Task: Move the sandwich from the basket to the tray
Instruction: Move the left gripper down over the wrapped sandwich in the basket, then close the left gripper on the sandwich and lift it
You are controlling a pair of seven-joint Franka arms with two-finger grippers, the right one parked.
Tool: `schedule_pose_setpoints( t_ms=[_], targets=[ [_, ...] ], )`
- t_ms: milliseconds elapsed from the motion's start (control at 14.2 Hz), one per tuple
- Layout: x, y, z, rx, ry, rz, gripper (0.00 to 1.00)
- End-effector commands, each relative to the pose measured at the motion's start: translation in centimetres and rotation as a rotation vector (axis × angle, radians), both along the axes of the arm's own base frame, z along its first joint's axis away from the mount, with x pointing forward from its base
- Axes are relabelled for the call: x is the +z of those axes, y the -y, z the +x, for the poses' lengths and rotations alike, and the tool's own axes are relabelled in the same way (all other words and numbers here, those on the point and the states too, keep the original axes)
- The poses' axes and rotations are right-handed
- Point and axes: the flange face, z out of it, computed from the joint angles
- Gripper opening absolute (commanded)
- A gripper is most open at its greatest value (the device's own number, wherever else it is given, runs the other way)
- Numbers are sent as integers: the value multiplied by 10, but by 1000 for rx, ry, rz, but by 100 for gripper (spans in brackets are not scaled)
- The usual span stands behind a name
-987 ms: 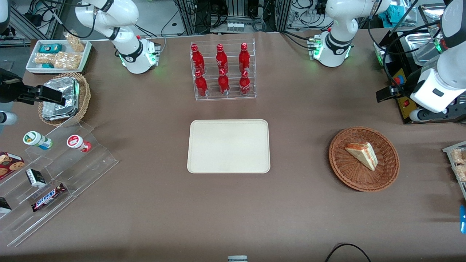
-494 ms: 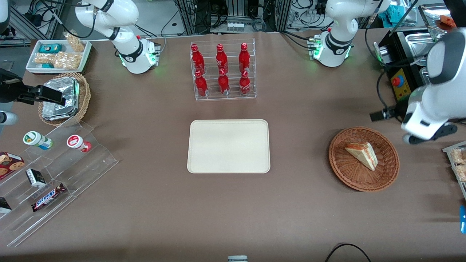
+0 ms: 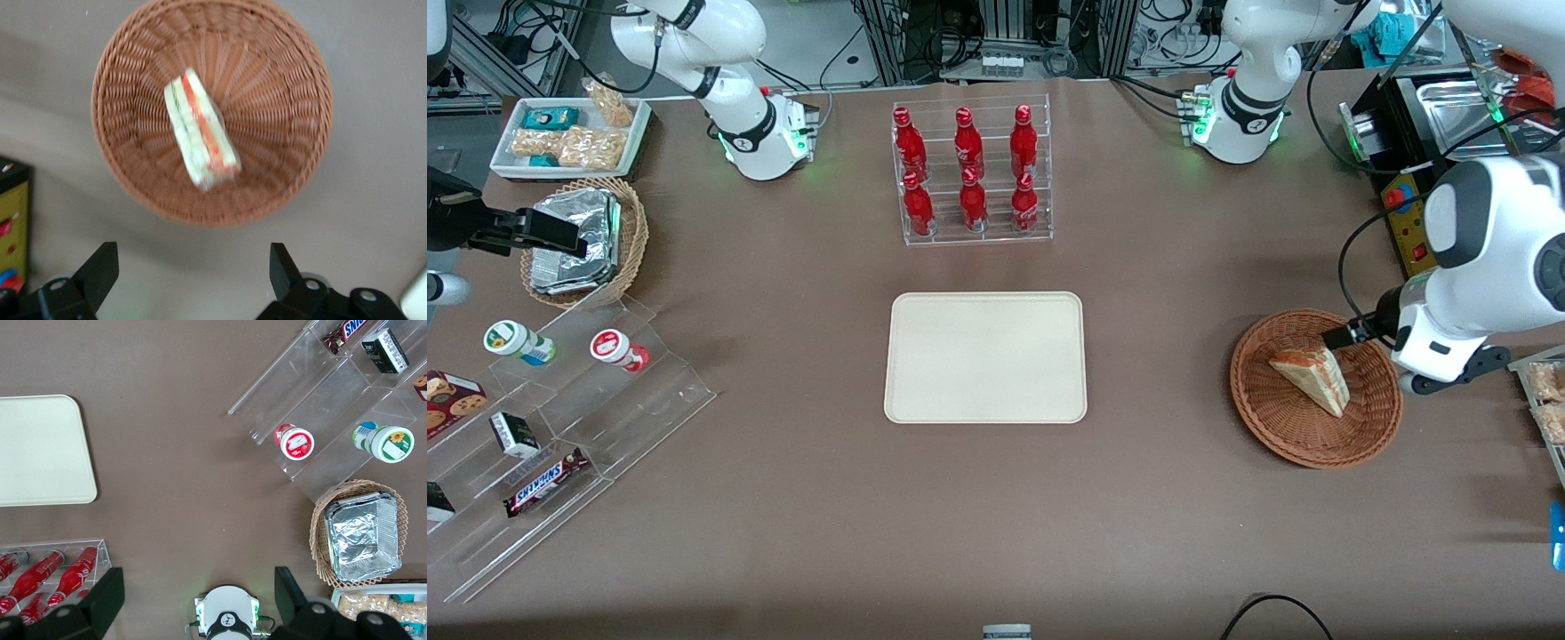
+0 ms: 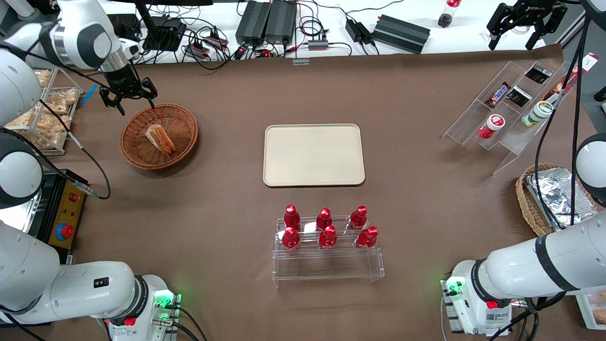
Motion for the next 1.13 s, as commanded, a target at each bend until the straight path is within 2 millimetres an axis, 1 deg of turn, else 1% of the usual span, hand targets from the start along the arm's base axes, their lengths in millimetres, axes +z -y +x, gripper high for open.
schedule_pose_setpoints(
  t_ms=[0,212,423,635,846,917,1058],
  targets=[
    [-27,-7,-12,19,62,14,100],
    [-64,-6,-18,80,144,12,100],
    [-92,-4,-21,77,176,2,100],
    [-119,-4,-29,79,187,-4,100],
    [-141,-8,-29,88,187,-8,100],
    [-144,-17,-30,102,185,-2,100],
    [-146,-20,-32,110,179,-1,100]
  ],
)
